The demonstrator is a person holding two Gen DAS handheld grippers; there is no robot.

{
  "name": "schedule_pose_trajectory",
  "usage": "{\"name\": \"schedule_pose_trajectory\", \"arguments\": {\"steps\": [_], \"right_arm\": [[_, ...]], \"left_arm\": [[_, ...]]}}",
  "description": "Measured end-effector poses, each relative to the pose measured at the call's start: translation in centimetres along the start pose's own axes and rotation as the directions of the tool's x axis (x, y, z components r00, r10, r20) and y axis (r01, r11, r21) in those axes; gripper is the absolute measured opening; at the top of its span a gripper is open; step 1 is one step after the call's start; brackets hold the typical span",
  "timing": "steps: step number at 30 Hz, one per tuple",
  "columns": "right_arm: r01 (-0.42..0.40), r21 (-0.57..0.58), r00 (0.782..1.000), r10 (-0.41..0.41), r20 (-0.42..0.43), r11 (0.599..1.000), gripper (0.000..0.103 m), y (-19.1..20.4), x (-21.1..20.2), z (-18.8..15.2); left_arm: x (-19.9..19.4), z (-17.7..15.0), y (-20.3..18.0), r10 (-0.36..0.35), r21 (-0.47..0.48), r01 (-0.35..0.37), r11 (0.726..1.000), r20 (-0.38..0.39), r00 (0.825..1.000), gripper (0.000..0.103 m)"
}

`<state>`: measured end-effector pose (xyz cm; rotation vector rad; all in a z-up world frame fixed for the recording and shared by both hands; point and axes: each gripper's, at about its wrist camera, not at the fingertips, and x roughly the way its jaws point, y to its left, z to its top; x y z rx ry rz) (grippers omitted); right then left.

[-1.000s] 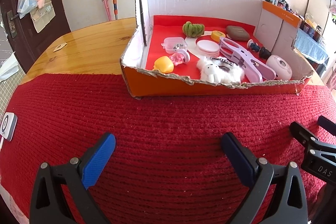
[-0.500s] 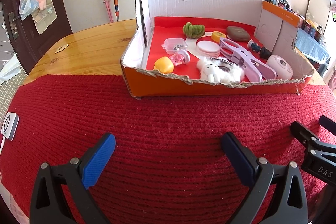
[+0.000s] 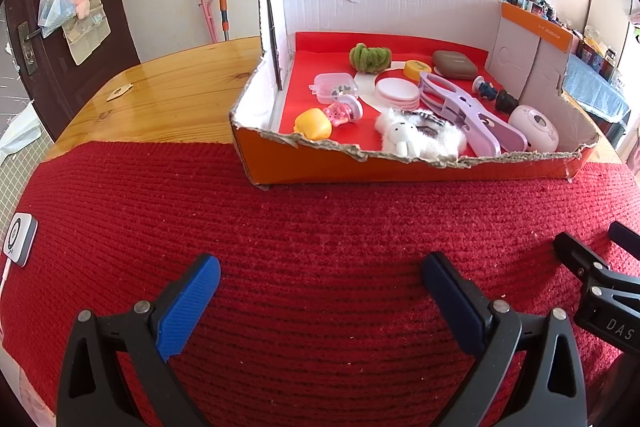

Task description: Organize objects

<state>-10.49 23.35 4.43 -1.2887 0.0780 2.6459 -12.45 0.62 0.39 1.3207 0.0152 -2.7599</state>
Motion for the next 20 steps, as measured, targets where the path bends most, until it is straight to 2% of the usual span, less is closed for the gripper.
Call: {"name": "schedule_pose_trajectory", "arguments": {"steps": [20], "right_arm": [[0.003,0.000,1.000,-0.003,0.002,1.000,0.103,-0.04,-0.22,-0.10]], "left_arm": [[0.04,0.04,0.06,0.000,-0.006,0.000,1.000,-0.001,1.000,0.103]]}}
